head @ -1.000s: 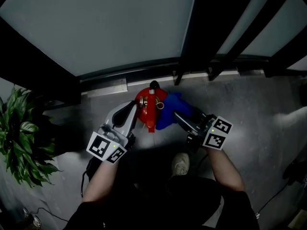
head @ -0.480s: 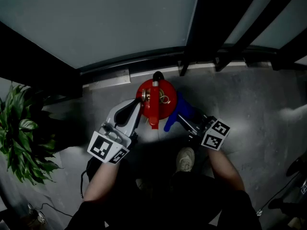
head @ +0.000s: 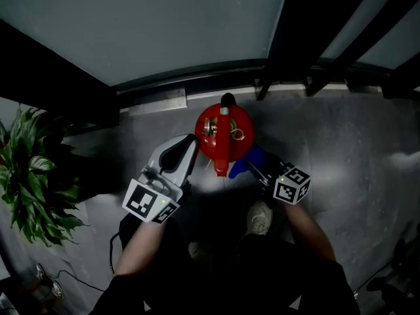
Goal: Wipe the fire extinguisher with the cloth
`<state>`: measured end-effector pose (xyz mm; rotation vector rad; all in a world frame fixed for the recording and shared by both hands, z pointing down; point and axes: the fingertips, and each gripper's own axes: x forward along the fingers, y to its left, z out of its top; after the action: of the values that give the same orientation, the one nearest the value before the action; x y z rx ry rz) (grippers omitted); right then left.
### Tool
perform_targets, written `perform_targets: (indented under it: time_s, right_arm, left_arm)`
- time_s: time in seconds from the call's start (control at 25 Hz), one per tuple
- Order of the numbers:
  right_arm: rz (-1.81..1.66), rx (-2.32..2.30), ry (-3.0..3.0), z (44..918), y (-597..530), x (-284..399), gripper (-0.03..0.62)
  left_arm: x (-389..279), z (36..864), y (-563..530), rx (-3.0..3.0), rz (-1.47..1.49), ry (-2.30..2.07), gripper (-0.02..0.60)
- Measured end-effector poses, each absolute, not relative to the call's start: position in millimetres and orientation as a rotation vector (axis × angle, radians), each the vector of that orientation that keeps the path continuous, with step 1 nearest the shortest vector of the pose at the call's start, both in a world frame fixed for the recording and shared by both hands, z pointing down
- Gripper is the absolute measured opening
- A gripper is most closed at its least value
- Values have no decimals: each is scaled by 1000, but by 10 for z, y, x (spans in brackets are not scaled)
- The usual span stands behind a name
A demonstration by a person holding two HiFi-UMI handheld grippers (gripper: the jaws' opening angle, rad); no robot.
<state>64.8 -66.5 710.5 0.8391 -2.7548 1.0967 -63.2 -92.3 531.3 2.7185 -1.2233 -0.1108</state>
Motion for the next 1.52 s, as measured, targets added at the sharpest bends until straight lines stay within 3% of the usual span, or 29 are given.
perform_targets:
  time_s: [1.28,1.52]
  right_arm:
    - [1243,1007,-2166,8709,-759,768,92]
    - [1272,1080,-2156,8600,-773,927,91]
  left_arm:
    - [-867,5607,-725,2646,9,-1278,20]
    - [-798,5633,-718,2656,10,-1242,20]
